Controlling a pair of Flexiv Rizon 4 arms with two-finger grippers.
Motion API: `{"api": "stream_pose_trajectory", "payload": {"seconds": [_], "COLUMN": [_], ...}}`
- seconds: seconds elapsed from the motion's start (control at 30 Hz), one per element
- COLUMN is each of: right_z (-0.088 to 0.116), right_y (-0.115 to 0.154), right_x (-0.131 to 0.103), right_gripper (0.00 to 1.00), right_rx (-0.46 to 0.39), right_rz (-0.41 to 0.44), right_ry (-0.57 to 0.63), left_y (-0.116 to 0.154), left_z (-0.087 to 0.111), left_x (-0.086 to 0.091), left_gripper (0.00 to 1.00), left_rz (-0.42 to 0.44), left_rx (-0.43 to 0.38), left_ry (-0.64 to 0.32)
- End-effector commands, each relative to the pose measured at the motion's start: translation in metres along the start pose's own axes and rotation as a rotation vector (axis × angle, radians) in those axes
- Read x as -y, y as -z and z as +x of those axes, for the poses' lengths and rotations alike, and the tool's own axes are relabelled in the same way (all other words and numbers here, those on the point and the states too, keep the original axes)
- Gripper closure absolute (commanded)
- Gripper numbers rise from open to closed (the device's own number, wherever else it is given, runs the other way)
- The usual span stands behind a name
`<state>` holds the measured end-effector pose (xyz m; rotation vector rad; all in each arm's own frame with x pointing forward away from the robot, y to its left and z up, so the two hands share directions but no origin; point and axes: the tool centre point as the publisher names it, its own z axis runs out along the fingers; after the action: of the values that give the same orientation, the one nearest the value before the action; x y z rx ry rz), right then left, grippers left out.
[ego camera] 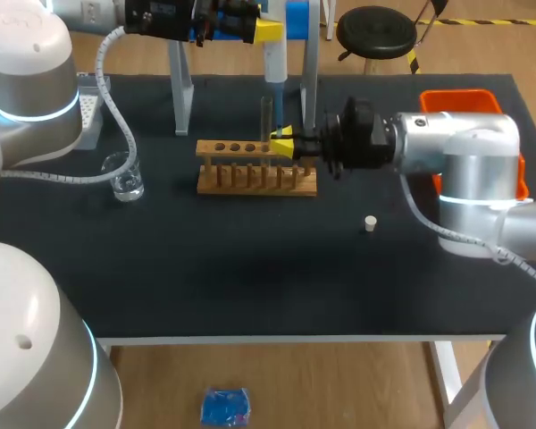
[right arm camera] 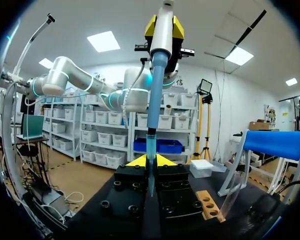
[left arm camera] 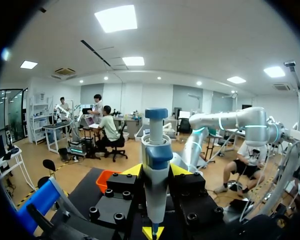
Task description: Invert the test tube, pick up the pipette, mount the tip to pipette, aspirate from beaker and dispense into the tube, eject the tip, return the pipette, and cap with the stopper.
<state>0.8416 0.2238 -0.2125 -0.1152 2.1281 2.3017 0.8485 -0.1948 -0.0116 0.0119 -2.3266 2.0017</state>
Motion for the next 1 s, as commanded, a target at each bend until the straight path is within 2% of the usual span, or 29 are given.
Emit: {"api": "stream_pose_trajectory", "payload": {"seconds": [0.03, 0.57, 1.0], "right_z": [0.0, 0.001, 0.001], "right_y": [-0.001, -0.002, -0.003], "right_x": [-0.007, -0.015, -0.036], "right_gripper": [1.0, 1.0, 1.0], "right_rx": [0.007, 0.018, 0.013], "right_rz": [0.001, -0.018, -0.011], "right_ry": [-0.014, -0.028, -0.005], "left_y": [0.0, 0.0, 0.0], "left_z": [0.0, 0.0, 0.0], "left_x": [-0.003, -0.003, -0.003], "left_gripper": [1.0, 1.0, 1.0], "left_rz": [-0.002, -0.002, -0.002], "left_rx": [-0.003, -0.003, -0.003], "left_ry": [0.001, 0.001, 0.001]}}
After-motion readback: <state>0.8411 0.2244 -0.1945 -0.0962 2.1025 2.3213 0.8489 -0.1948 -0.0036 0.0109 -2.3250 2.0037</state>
